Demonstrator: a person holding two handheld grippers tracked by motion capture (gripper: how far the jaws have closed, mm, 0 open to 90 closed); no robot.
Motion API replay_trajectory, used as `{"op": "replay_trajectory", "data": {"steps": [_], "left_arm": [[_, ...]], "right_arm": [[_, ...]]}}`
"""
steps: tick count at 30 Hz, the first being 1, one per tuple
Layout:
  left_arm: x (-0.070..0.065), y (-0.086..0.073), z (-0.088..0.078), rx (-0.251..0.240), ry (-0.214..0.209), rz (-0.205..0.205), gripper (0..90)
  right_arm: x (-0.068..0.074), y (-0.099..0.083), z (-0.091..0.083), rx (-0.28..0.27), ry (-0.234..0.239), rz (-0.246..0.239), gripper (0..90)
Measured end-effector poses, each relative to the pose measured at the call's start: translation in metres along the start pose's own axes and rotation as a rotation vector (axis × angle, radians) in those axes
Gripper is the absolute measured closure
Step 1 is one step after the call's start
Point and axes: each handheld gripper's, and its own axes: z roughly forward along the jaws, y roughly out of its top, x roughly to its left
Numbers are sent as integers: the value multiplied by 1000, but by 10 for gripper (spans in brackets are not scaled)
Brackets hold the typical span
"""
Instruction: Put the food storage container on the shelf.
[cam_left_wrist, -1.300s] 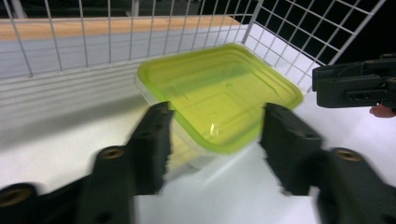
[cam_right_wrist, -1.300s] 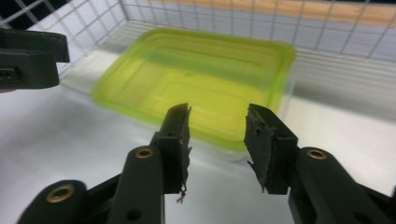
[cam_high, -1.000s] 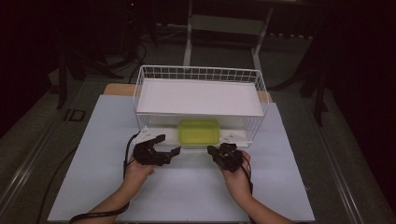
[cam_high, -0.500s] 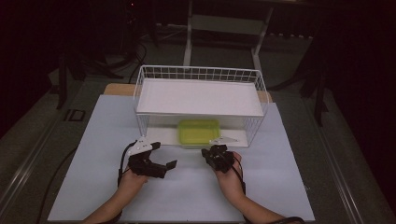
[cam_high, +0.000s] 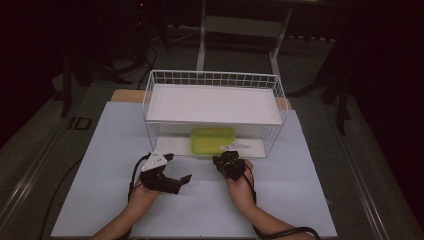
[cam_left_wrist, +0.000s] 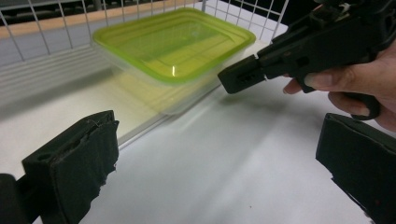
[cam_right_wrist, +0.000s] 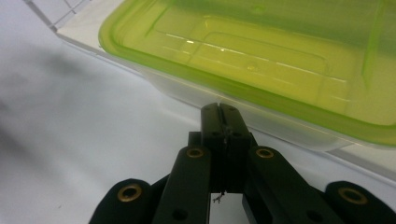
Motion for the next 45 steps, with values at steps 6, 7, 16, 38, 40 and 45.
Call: {"op": "replay_trajectory", "data": {"steps": [6, 7, 16, 38, 40, 45], "left_arm": [[-1, -1, 0, -6, 0, 8, 0], [-1, -1, 0, -6, 0, 8, 0], [2, -1, -2, -24, 2, -5, 0], [2, -4, -3, -24, -2, -10, 0], [2, -4, -3, -30, -2, -11, 0], [1, -4, -3, -27, -3, -8, 0]], "right_arm": [[-3, 7, 9, -23, -23, 8, 900], [-3, 7, 9, -23, -23, 8, 900], [-12, 17, 20, -52, -48, 48, 900], [-21, 33, 38, -76, -75, 96, 900], [-21, 34, 38, -74, -73, 103, 900], [-18, 34, 39, -77, -66, 91, 898]]}}
